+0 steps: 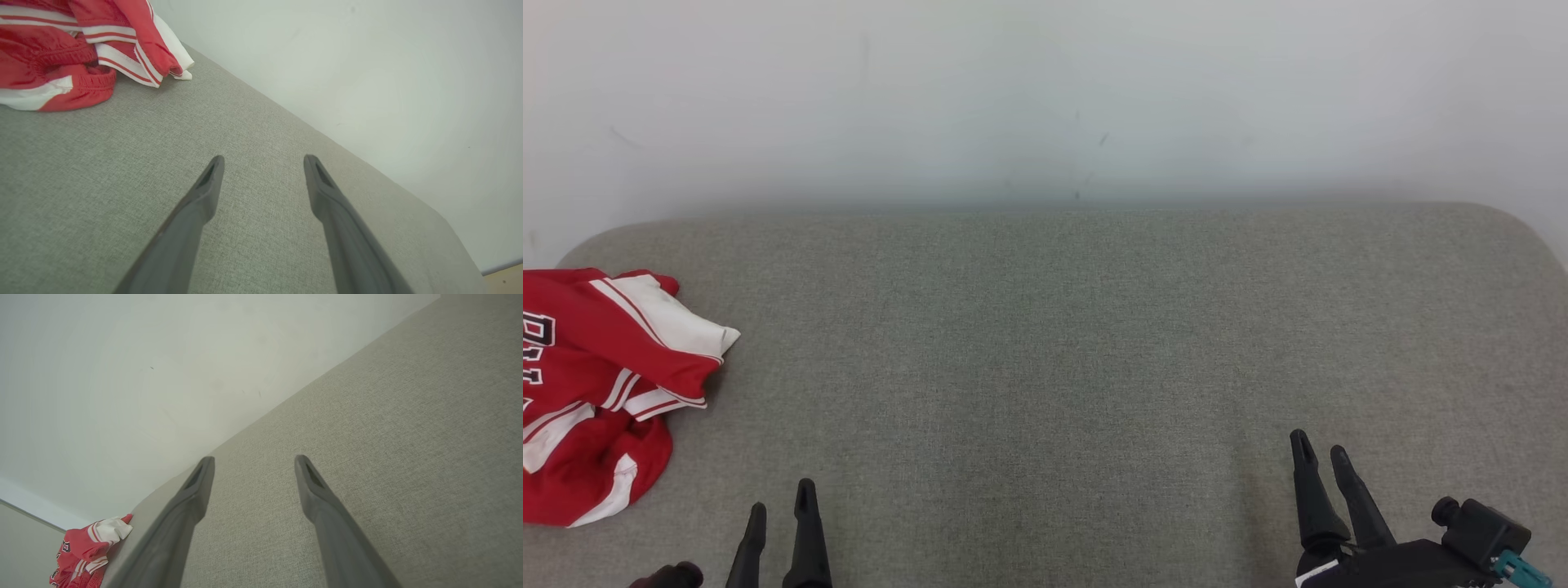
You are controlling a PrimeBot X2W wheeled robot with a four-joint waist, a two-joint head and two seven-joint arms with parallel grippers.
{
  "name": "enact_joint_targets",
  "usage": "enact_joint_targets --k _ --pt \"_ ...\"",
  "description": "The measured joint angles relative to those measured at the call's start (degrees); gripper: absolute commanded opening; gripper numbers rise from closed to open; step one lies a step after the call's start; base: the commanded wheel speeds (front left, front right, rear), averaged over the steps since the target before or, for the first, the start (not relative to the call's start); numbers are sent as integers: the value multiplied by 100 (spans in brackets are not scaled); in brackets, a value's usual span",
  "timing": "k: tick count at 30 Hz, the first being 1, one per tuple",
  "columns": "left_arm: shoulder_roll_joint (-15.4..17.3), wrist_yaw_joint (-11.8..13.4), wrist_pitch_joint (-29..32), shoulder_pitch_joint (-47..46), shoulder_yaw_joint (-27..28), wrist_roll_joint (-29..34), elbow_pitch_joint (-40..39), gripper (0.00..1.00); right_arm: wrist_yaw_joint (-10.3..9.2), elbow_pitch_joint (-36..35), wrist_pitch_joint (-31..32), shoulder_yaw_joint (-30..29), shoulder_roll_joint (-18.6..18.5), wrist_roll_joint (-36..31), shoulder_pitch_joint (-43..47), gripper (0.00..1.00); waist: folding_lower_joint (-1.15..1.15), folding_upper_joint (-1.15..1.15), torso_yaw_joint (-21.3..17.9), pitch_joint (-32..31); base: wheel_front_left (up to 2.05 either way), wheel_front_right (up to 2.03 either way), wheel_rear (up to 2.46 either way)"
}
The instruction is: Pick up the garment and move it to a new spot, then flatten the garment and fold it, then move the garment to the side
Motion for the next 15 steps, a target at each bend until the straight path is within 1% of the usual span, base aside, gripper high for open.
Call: enact_joint_targets --k 7,10,15 --pt "34 27 -101 -1 -69 489 15 100 0 1 -126 41 -1 -495 80 100 0 0 0 -9 0 0 0" --pt "53 77 -153 1 -91 731 19 100 0 -8 -207 70 -1 -787 86 100 0 0 -4 -10 0 0 0" --pt "69 86 -202 1 -118 1001 21 100 0 -16 -275 85 -1 -1060 109 100 0 0 -7 -8 0 0 0"
